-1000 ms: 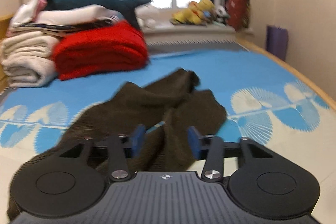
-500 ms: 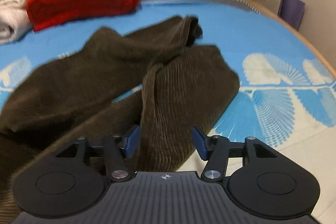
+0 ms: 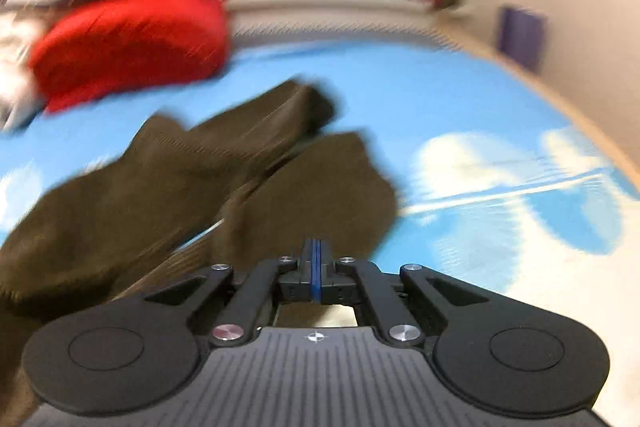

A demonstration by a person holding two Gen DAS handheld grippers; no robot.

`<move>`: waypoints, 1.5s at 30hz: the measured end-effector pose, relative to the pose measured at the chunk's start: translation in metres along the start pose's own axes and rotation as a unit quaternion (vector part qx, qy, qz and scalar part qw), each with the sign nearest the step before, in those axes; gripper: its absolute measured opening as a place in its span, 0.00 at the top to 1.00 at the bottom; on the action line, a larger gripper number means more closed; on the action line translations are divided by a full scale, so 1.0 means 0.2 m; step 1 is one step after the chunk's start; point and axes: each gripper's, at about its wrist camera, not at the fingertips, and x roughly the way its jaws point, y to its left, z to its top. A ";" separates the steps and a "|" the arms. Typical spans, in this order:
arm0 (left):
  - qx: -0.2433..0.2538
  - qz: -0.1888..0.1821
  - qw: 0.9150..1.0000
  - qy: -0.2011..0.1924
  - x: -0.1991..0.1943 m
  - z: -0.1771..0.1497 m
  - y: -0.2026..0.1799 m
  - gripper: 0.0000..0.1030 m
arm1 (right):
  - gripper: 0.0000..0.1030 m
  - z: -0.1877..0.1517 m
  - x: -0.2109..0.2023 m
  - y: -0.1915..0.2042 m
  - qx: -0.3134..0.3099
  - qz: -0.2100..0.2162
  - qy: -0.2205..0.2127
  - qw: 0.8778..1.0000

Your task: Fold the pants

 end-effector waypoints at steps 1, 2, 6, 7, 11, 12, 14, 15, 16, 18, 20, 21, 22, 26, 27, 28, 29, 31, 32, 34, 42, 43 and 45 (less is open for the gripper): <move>-0.009 0.004 1.000 -0.009 -0.03 0.00 0.00 0.97 | 1.00 -0.02 -0.04 -0.05 0.007 0.007 0.005 1.000; -0.011 0.011 1.000 -0.022 -0.06 -0.01 -0.01 0.98 | 1.00 -0.05 -0.08 -0.08 0.008 0.021 0.015 1.000; -0.019 0.026 0.998 -0.051 -0.16 -0.05 -0.03 0.98 | 0.86 -0.17 -0.17 -0.04 -0.037 0.068 0.044 0.996; -0.034 0.021 0.998 -0.049 -0.17 -0.05 0.00 0.93 | 0.77 -0.18 -0.17 0.00 -0.046 0.074 0.045 0.995; -0.082 -0.014 0.996 -0.018 -0.15 -0.06 0.11 0.53 | 0.46 -0.17 -0.14 0.13 -0.047 0.074 0.044 0.995; -0.087 -0.017 0.996 -0.010 -0.13 -0.06 0.13 0.46 | 0.46 -0.16 -0.10 0.16 -0.047 0.075 0.049 0.995; -0.090 -0.012 0.996 0.001 -0.08 -0.05 0.14 0.43 | 0.45 -0.17 -0.04 0.21 -0.045 0.074 0.062 0.994; -0.091 -0.006 0.996 0.009 -0.04 -0.04 0.14 0.40 | 0.45 -0.18 0.01 0.23 -0.048 0.070 0.071 0.994; -0.092 -0.002 0.996 0.014 -0.02 -0.04 0.14 0.34 | 0.45 -0.19 0.05 0.25 -0.053 0.066 0.079 0.993; -0.091 -0.001 0.996 0.019 0.02 -0.01 0.13 0.25 | 0.44 -0.20 0.16 0.31 -0.061 0.064 0.100 0.991; -0.082 -0.010 0.996 0.023 0.06 0.01 0.10 0.24 | 0.44 -0.22 0.26 0.37 -0.072 0.065 0.124 0.987; -0.073 -0.018 0.997 0.026 0.08 0.02 0.07 0.23 | 0.44 -0.24 0.29 0.40 -0.085 0.056 0.130 0.986; -0.063 -0.024 0.997 0.030 0.09 0.02 0.05 0.23 | 0.44 -0.25 0.33 0.42 -0.099 0.045 0.133 0.985; -0.004 0.002 0.999 0.032 0.17 0.04 -0.07 0.33 | 0.51 -0.27 0.41 0.45 -0.121 0.028 0.148 0.981; 0.017 0.011 0.999 0.027 0.17 0.04 -0.09 0.50 | 0.79 -0.26 0.42 0.45 -0.127 0.025 0.145 0.981; 0.042 0.024 0.999 0.015 0.17 0.05 -0.12 0.65 | 0.95 -0.25 0.42 0.44 -0.130 0.017 0.143 0.981; 0.060 0.031 0.998 0.002 0.16 0.06 -0.13 0.70 | 0.94 -0.22 0.40 0.41 -0.119 0.009 0.132 0.984; 0.072 0.055 0.995 -0.042 0.09 0.09 -0.11 0.82 | 0.94 -0.12 0.31 0.28 -0.068 0.002 0.096 0.993; 0.063 0.070 0.993 -0.066 0.05 0.11 -0.09 0.83 | 0.94 -0.06 0.24 0.20 -0.040 -0.009 0.071 0.997; 0.055 0.099 0.987 -0.114 -0.04 0.13 -0.06 0.97 | 0.94 0.02 0.09 -0.01 0.018 -0.033 0.038 0.999; 0.086 0.144 0.985 -0.044 -0.05 -0.03 0.01 0.97 | 0.93 -0.50 -0.07 -0.42 -0.078 0.025 0.340 0.937; 0.094 0.147 0.983 -0.055 -0.07 -0.05 0.01 0.90 | 0.92 -0.56 -0.10 -0.43 -0.110 0.035 0.349 0.930; 0.077 0.126 0.987 -0.055 -0.11 -0.07 0.03 0.75 | 0.85 -0.57 -0.18 -0.48 -0.129 0.047 0.316 0.939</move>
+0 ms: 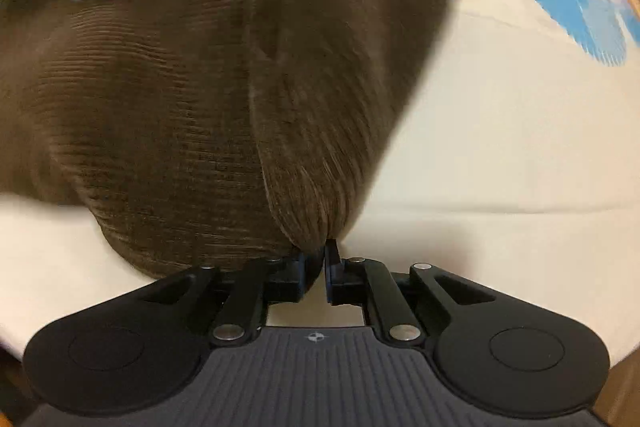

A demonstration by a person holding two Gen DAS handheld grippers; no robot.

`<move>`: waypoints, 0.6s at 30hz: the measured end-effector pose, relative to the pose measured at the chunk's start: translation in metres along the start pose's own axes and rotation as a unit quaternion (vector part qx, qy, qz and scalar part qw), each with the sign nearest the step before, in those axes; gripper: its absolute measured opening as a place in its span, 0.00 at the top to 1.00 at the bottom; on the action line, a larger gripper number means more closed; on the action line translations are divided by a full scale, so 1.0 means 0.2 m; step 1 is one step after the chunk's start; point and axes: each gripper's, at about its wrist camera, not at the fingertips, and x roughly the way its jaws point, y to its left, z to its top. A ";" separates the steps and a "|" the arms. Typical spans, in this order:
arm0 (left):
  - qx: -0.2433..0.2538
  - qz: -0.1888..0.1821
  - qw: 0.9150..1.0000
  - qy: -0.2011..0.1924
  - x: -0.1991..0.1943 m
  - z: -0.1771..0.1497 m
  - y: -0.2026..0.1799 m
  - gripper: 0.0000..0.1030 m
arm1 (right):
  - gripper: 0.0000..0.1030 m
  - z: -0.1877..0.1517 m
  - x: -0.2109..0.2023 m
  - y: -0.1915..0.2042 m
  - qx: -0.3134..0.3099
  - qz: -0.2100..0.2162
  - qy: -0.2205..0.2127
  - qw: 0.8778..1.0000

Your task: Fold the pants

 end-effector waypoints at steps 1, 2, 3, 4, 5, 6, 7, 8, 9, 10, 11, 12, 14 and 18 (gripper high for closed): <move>-0.012 -0.015 1.000 0.006 -0.01 -0.01 0.02 0.69 | 0.84 0.00 -0.04 -0.03 0.013 0.008 -0.026 1.000; -0.025 -0.030 0.999 0.012 -0.01 -0.01 0.05 0.67 | 0.83 0.01 -0.10 -0.06 0.033 0.016 -0.061 0.997; -0.041 -0.043 0.998 0.020 -0.01 -0.01 0.07 0.62 | 0.79 0.03 -0.14 -0.07 0.045 0.018 -0.089 0.995; -0.059 -0.055 0.996 0.027 0.00 -0.01 0.09 0.56 | 0.77 0.05 -0.18 -0.07 0.049 0.012 -0.116 0.992; -0.080 -0.067 0.994 0.037 0.02 -0.01 0.11 0.54 | 0.76 0.07 -0.22 -0.06 0.044 0.003 -0.142 0.989; -0.101 -0.078 0.991 0.052 0.05 -0.01 0.13 0.54 | 0.76 0.10 -0.25 -0.03 0.034 -0.004 -0.166 0.986; -0.119 -0.086 0.987 0.067 0.08 -0.02 0.14 0.54 | 0.76 0.13 -0.26 -0.01 0.029 -0.006 -0.182 0.983; -0.137 -0.090 0.983 0.080 0.11 -0.02 0.16 0.54 | 0.76 0.15 -0.27 0.00 0.028 -0.011 -0.199 0.979; -0.150 -0.094 0.980 0.088 0.14 -0.02 0.18 0.54 | 0.76 0.16 -0.27 0.00 0.029 -0.021 -0.222 0.974; -0.163 -0.099 0.977 0.099 0.17 -0.02 0.20 0.52 | 0.75 0.20 -0.28 0.03 0.027 -0.030 -0.245 0.969; -0.177 -0.104 0.973 0.110 0.20 -0.03 0.22 0.51 | 0.72 0.23 -0.29 0.05 0.024 -0.029 -0.263 0.964; -0.192 -0.107 0.968 0.120 0.23 -0.04 0.24 0.48 | 0.66 0.30 -0.27 0.05 0.020 -0.019 -0.275 0.961; -0.223 -0.109 0.958 0.141 0.29 -0.05 0.29 0.42 | 0.61 0.39 -0.18 0.10 0.009 -0.009 -0.264 0.964; -0.256 -0.132 0.942 0.170 0.38 -0.07 0.31 0.39 | 0.61 0.54 0.06 0.22 -0.046 -0.024 -0.214 0.975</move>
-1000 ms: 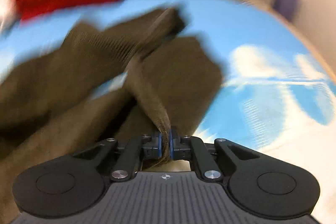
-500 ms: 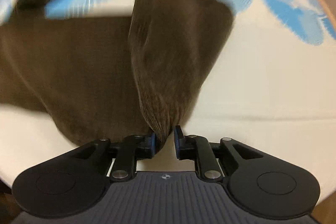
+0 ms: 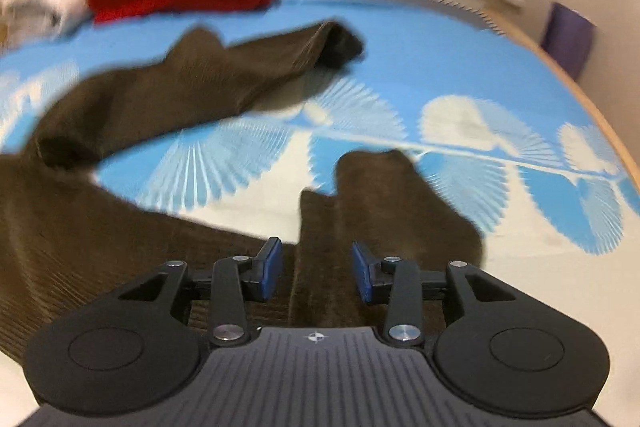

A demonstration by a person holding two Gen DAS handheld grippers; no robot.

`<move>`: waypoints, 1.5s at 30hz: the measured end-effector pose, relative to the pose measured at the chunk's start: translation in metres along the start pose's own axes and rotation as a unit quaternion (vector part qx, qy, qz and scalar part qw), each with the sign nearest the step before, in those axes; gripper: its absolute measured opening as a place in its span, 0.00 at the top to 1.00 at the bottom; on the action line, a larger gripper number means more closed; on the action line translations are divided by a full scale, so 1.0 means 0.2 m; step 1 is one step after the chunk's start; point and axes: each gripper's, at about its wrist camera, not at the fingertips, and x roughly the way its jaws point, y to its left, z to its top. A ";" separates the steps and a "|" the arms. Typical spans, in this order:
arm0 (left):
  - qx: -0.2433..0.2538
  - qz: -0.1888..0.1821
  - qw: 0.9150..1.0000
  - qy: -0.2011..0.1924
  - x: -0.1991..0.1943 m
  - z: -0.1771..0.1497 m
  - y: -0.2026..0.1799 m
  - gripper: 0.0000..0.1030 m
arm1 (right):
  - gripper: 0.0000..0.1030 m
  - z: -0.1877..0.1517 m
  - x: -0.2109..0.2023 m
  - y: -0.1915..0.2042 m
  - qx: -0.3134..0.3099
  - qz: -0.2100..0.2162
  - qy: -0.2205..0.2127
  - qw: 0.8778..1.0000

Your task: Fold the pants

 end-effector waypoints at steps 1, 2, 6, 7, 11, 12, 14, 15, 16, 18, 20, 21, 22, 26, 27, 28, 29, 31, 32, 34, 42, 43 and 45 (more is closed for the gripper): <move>0.002 -0.003 1.000 0.009 0.02 0.00 -0.01 0.39 | 0.60 0.01 0.06 0.03 -0.014 -0.004 0.013 1.000; 0.003 -0.005 1.000 0.014 0.03 0.00 -0.01 0.39 | 0.59 0.02 0.11 0.05 -0.027 -0.013 0.026 0.999; -0.006 -0.020 0.999 0.037 0.07 0.01 -0.02 0.39 | 0.57 -0.06 0.26 0.19 -0.105 -0.048 0.067 0.991; -0.001 -0.016 0.999 0.036 0.07 0.02 -0.02 0.39 | 0.57 -0.08 0.26 0.20 -0.116 -0.054 0.063 0.990; 0.008 -0.007 0.999 0.032 0.06 0.02 -0.05 0.39 | 0.94 -0.02 0.16 0.11 -0.070 -0.059 0.030 0.995; 0.011 -0.004 0.999 0.032 0.06 0.02 -0.05 0.39 | 0.94 0.00 0.08 0.01 -0.018 -0.053 -0.001 0.998; 0.016 -0.004 0.999 0.030 0.05 0.02 -0.05 0.39 | 0.94 0.01 -0.10 -0.23 0.086 -0.100 -0.059 0.990; 0.018 -0.005 0.999 0.030 0.05 0.01 -0.05 0.39 | 0.94 -0.02 -0.20 -0.38 0.151 -0.127 -0.083 0.977; 0.020 -0.005 0.999 0.031 0.05 0.01 -0.05 0.39 | 0.94 -0.09 -0.29 -0.54 0.216 -0.161 -0.098 0.958; 0.023 -0.006 0.999 0.036 0.05 0.00 -0.04 0.35 | 0.94 -0.31 -0.43 -0.83 0.329 -0.217 -0.091 0.914; 0.033 -0.008 0.999 0.043 0.05 -0.02 -0.04 0.29 | 0.94 -0.55 -0.48 -1.05 0.421 -0.236 -0.043 0.874; 0.039 -0.009 0.998 0.048 0.05 -0.03 -0.04 0.28 | 0.94 -0.68 -0.49 -1.14 0.460 -0.237 -0.013 0.855; 0.049 -0.006 0.997 0.053 0.06 -0.04 -0.05 0.28 | 0.94 -0.78 -0.50 -1.20 0.490 -0.233 0.006 0.840; 0.066 0.005 0.997 0.051 0.05 -0.07 -0.08 0.28 | 0.94 -0.98 -0.50 -1.31 0.529 -0.223 0.041 0.818; 0.061 0.001 0.997 0.049 0.04 -0.07 -0.08 0.28 | 0.94 -0.99 -0.50 -1.32 0.530 -0.220 0.041 0.818; 0.054 -0.003 0.997 0.047 0.03 -0.07 -0.08 0.28 | 0.94 -0.99 -0.51 -1.33 0.529 -0.220 0.041 0.818; 0.047 -0.009 0.998 0.044 0.02 -0.07 -0.08 0.28 | 0.93 -0.98 -0.51 -1.32 0.526 -0.225 0.045 0.819; 0.028 -0.023 0.998 0.042 0.01 -0.07 -0.08 0.28 | 0.91 -0.93 -0.51 -1.27 0.507 -0.255 0.061 0.821; 0.015 -0.033 0.998 0.043 0.01 -0.06 -0.08 0.28 | 0.86 -0.90 -0.52 -1.25 0.493 -0.279 0.061 0.822; -0.014 -0.065 0.997 0.037 0.00 -0.05 -0.07 0.28 | 0.83 -0.77 -0.55 -1.19 0.453 -0.326 0.037 0.829; 0.033 -0.146 0.989 0.010 -0.05 -0.09 -0.31 0.42 | 0.63 -0.22 -0.66 -0.62 0.322 -0.150 -0.133 0.925; 0.068 -0.160 0.985 0.006 -0.06 -0.12 -0.38 0.68 | 0.62 -0.16 -0.65 -0.53 0.304 -0.099 -0.138 0.937; 0.164 -0.192 0.968 -0.001 -0.12 -0.21 -0.55 0.98 | 0.60 -0.04 -0.61 -0.30 0.267 0.011 -0.140 0.953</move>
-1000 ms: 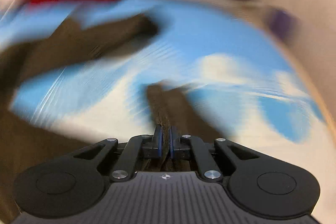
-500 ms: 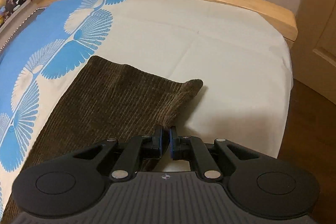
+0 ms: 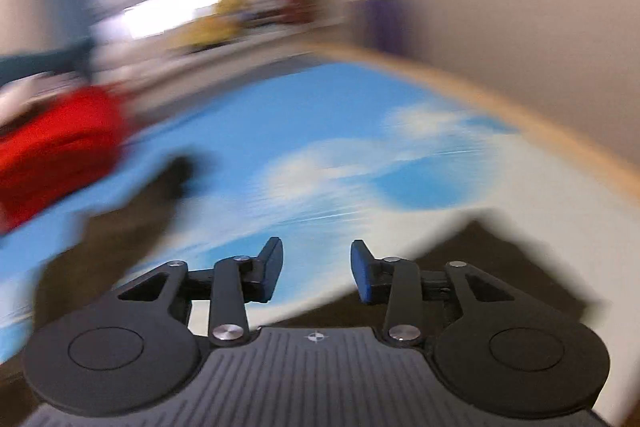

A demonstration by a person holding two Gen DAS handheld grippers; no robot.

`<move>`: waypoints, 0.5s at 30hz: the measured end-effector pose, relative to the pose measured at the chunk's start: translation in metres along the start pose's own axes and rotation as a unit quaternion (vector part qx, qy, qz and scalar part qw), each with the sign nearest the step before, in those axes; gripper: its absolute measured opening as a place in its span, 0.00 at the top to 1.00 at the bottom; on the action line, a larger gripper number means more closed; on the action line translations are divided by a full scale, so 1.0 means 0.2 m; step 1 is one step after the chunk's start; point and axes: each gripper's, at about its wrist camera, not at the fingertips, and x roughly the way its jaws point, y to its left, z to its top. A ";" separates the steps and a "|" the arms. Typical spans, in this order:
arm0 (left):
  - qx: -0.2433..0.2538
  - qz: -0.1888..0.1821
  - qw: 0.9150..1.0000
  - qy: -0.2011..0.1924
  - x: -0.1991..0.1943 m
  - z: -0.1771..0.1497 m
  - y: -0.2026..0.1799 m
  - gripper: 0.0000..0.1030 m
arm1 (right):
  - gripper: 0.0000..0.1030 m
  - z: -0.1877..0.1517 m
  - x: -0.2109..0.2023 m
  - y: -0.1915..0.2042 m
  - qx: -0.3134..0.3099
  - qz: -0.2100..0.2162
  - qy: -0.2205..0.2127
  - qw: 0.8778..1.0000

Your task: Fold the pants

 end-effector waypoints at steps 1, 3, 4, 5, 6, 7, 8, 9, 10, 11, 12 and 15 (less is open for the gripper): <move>0.063 0.002 0.998 -0.001 0.00 -0.04 -0.11 0.98 | 0.59 -0.02 0.02 0.12 -0.006 0.045 0.019 0.999; 0.149 0.002 0.988 0.028 0.07 -0.13 -0.26 0.98 | 0.57 -0.09 0.11 0.36 -0.020 0.133 0.073 0.988; 0.161 0.012 0.985 0.054 0.13 -0.16 -0.28 0.98 | 0.57 -0.12 0.16 0.47 -0.028 0.166 0.098 0.981; 0.162 0.022 0.984 0.075 0.18 -0.19 -0.29 0.98 | 0.56 -0.16 0.22 0.58 -0.039 0.194 0.124 0.972; 0.165 0.028 0.982 0.092 0.23 -0.22 -0.30 0.98 | 0.55 -0.18 0.27 0.67 -0.050 0.209 0.142 0.966; 0.176 0.033 0.979 0.099 0.27 -0.24 -0.32 0.98 | 0.55 -0.22 0.31 0.78 -0.067 0.218 0.158 0.961; 0.188 0.038 0.976 0.101 0.29 -0.25 -0.34 0.98 | 0.53 -0.27 0.37 0.89 -0.087 0.221 0.171 0.956; 0.197 0.044 0.974 0.103 0.31 -0.26 -0.36 0.98 | 0.49 -0.31 0.38 0.99 -0.103 0.224 0.185 0.951; 0.198 0.045 0.973 0.107 0.32 -0.25 -0.37 0.98 | 0.48 -0.35 0.42 1.07 -0.114 0.226 0.197 0.947; 0.190 0.043 0.974 0.113 0.33 -0.22 -0.37 0.97 | 0.48 -0.40 0.44 1.15 -0.124 0.225 0.208 0.944; 0.175 0.038 0.977 0.116 0.32 -0.18 -0.35 0.93 | 0.48 -0.44 0.49 1.23 -0.135 0.227 0.222 0.938; 0.074 0.025 0.994 0.078 0.18 -0.03 -0.20 0.60 | 0.47 -0.57 0.57 1.40 -0.184 0.225 0.248 0.924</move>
